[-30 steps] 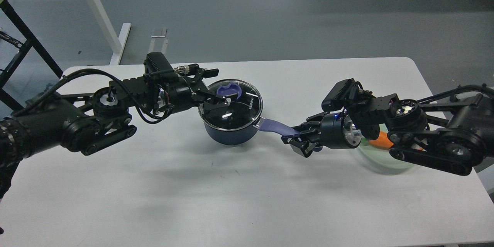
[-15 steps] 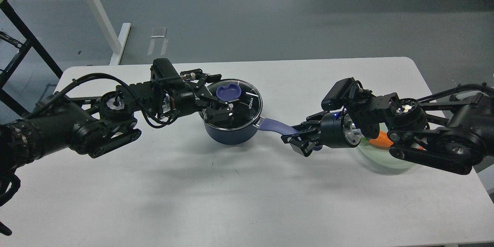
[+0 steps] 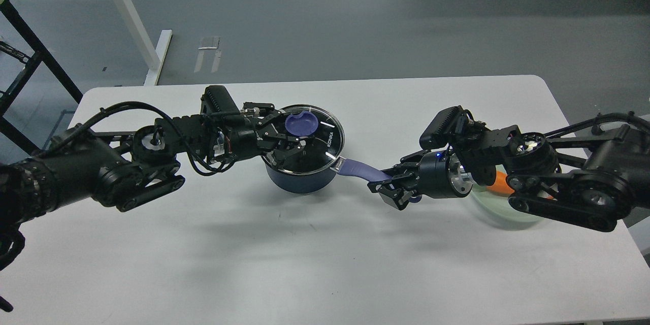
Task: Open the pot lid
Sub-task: 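Lift the glass lid off the pot with the left gripper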
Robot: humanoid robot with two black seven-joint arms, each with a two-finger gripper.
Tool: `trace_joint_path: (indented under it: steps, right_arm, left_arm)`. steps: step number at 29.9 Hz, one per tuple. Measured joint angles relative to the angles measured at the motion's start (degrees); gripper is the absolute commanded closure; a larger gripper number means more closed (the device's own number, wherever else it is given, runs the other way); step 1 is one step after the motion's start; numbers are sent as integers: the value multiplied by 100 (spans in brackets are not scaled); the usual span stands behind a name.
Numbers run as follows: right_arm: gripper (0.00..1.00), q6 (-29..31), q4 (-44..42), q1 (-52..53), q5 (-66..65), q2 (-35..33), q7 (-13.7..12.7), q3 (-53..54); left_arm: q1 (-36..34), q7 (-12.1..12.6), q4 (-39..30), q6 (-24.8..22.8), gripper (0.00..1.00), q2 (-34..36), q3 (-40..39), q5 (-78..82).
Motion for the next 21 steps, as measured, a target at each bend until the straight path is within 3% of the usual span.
trace_joint_path:
  steps: [12,21]
  right_arm:
    - [76,-5,-13,-1,0,1,0,-7]
    - [76,-5,-15,-9,0,-15,1,-7]
  left_arm:
    - [-151,-35,-105,113,57,262,-83,-69]
    - [-255,-139,-553,95,57,1555,-53,-988]
